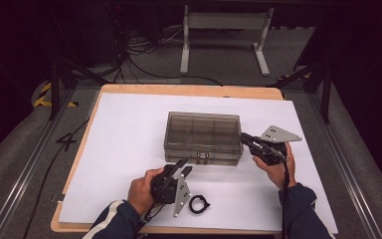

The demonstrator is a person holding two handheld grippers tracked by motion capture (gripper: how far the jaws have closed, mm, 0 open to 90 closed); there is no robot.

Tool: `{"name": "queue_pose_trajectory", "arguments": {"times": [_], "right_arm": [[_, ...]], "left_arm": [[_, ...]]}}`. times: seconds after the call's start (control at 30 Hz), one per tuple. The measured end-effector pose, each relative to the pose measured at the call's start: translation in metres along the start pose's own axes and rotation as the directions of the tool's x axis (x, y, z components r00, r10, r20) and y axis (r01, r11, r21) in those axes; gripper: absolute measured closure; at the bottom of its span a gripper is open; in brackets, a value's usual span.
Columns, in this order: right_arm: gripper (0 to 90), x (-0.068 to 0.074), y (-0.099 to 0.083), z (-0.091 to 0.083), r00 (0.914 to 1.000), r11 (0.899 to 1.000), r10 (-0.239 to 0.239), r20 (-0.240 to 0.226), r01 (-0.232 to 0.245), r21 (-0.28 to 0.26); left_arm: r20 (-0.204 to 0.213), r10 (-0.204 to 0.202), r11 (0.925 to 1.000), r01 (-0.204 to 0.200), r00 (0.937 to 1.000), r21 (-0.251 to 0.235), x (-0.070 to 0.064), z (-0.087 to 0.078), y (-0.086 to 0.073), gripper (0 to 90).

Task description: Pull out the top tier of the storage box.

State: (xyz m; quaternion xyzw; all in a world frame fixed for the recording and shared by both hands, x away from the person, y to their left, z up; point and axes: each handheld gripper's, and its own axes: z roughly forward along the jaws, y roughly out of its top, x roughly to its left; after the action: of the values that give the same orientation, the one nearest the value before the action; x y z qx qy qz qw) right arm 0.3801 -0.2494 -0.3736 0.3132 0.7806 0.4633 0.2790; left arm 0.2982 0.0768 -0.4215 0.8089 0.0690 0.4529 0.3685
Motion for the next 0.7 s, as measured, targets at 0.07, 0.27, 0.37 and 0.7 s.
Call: {"name": "queue_pose_trajectory", "arguments": {"times": [0.07, 0.27, 0.37, 0.7], "right_arm": [[83.6, 0.001, 0.000, -0.001, 1.0000, 1.000, 0.000, -0.007, 0.000, 0.004], [83.5, -0.002, -0.003, -0.010, 0.9997, 1.000, -0.005, -0.026, 0.005, -0.010], [82.8, -0.002, -0.005, -0.016, 0.9992, 1.000, -0.008, -0.040, 0.007, -0.023], [79.9, -0.001, -0.013, -0.029, 0.9933, 0.998, -0.018, -0.114, 0.011, -0.061]], "left_arm": [[0.002, -0.010, 0.9999, 0.010, 0.9999, 0.004, 0.004, -0.003, -0.002, 66.5], [0.094, -0.128, 0.9917, 0.126, 0.9873, 0.027, 0.017, -0.013, -0.019, 62.2], [0.126, -0.155, 0.9875, 0.150, 0.9798, 0.047, 0.021, -0.015, -0.026, 59.5], [0.192, -0.302, 0.9534, 0.294, 0.9339, 0.067, 0.042, -0.014, -0.043, 52.3]]}}
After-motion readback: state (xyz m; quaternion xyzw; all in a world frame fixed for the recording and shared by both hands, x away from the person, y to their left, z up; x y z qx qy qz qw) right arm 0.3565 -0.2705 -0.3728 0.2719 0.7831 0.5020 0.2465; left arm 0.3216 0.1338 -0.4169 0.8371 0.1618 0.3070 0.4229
